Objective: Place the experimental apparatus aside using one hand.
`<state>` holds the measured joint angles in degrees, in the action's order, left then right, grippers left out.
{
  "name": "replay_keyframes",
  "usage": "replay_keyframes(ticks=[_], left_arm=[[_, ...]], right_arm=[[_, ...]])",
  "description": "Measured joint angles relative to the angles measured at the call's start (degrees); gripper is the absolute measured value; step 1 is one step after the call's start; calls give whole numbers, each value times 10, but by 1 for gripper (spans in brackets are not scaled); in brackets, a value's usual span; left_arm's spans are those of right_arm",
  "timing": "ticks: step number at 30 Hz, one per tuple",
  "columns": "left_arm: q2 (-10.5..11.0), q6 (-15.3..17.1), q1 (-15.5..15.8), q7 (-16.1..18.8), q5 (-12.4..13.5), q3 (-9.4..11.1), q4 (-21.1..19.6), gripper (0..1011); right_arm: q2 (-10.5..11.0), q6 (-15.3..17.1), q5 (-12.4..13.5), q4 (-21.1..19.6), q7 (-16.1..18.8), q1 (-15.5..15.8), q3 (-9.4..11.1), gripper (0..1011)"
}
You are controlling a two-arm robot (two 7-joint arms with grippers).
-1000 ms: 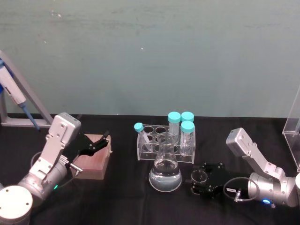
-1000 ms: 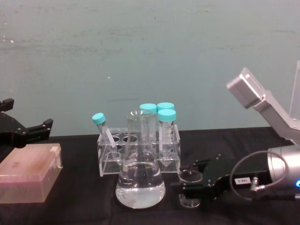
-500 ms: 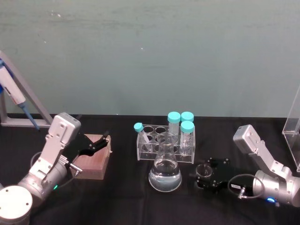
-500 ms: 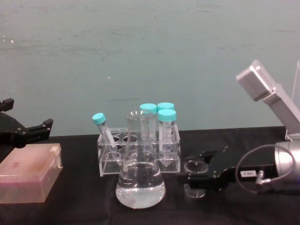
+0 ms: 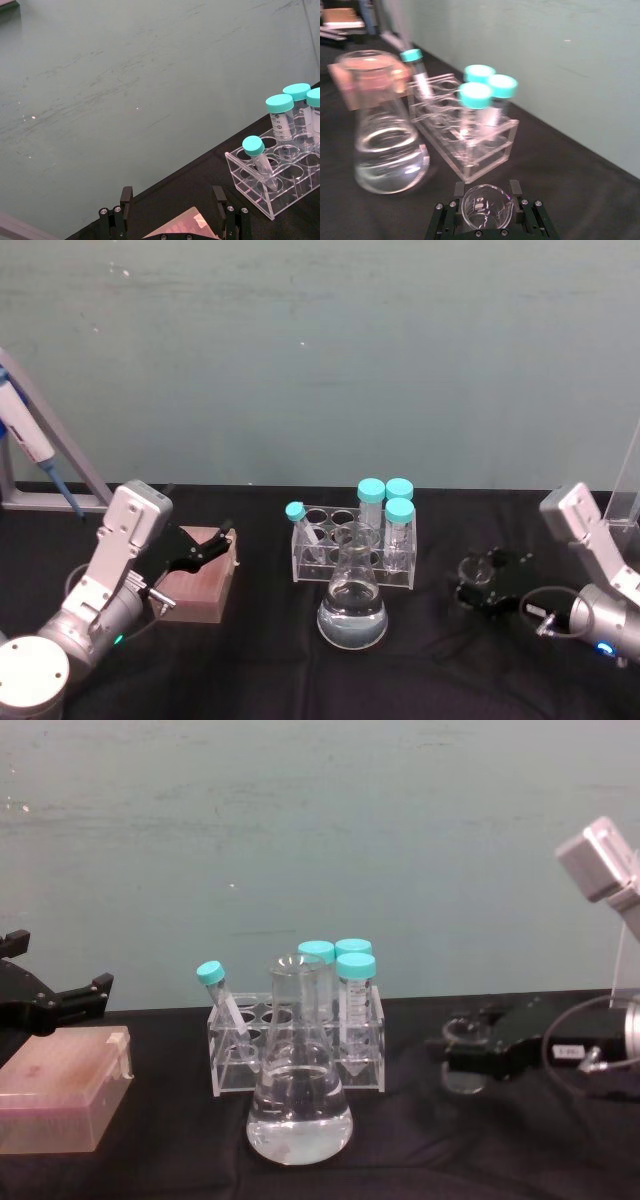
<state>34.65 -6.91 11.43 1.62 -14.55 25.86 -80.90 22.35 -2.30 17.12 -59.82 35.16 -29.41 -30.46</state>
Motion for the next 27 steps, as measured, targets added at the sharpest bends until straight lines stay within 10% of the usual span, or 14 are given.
replay_keyframes(ticks=[27], left_arm=[[0, 0, 0, 0, 0, 0, 0, 1000]], right_arm=[[-69, 29, -57, 31, -192, -3, 82, 537]])
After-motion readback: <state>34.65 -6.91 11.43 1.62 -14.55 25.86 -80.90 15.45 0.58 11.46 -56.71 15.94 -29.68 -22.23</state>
